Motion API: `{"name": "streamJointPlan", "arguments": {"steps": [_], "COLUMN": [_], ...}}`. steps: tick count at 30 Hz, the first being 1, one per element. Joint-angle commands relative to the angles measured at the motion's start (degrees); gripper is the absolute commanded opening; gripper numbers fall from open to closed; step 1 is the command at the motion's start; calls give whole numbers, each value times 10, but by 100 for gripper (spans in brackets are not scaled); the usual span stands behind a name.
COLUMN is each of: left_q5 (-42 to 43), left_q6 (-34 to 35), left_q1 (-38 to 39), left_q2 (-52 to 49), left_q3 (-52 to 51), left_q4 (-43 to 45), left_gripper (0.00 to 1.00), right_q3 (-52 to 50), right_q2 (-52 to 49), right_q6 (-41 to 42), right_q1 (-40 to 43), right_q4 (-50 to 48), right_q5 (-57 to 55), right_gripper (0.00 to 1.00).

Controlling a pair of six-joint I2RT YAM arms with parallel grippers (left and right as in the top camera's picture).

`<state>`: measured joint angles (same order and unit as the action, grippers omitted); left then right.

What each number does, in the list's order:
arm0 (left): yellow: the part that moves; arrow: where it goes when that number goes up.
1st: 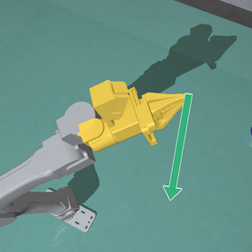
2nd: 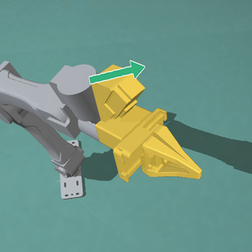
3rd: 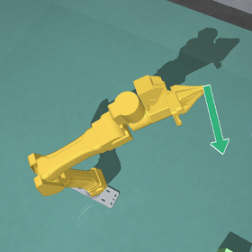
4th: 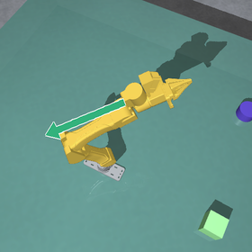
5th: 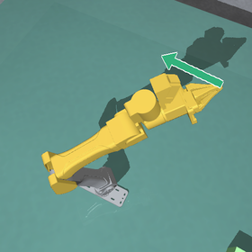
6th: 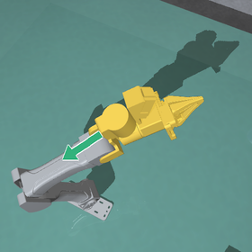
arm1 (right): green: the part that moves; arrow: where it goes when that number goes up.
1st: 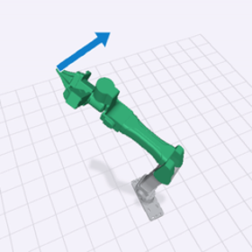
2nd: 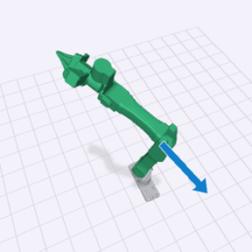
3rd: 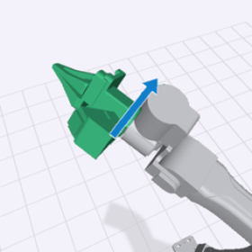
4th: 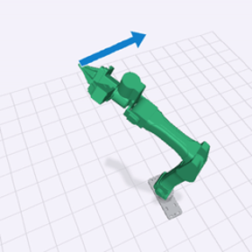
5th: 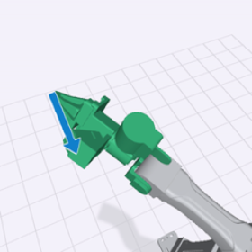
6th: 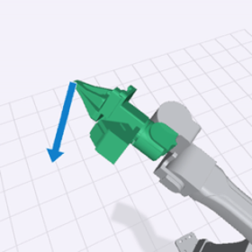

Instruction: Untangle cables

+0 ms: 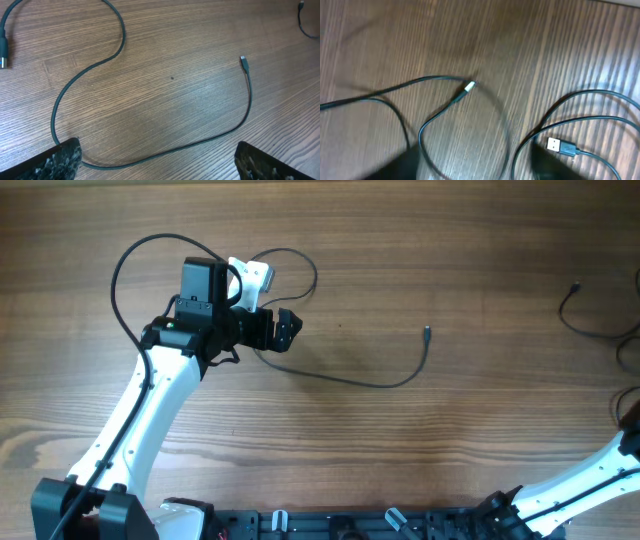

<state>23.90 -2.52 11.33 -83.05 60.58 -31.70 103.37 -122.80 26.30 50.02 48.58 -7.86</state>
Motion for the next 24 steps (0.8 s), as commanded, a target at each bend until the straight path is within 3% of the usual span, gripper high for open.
{"name": "streamJointPlan", "arguments": {"steps": [1,7,12,16,20,24], "left_q5": [7,7,-39,-161,-253,-258], "left_q6": [-1,-1,0,71,100,93], "left_q1": [-2,-2,-2,-2,-3,-11], "left_q2": [-3,-3,-3,-3,-3,-9], "left_q3": [-3,-3,-3,-3,-3,-4], "left_q4": [2,2,2,2,17,34], "left_gripper": [100,100,100,100,100,100], "right_q3": [2,2,2,2,0,0], "right_q2": [-4,81,154,200,202,202], "right_q6": [-8,-8,-21,-94,-219,-282], "right_q1": [-3,-24,-89,-196,-318,-405], "right_q4": [2,3,30,56,91,108], "right_q5": [39,46,54,58,190,220], "right_gripper": [100,100,100,100,99,100]}}
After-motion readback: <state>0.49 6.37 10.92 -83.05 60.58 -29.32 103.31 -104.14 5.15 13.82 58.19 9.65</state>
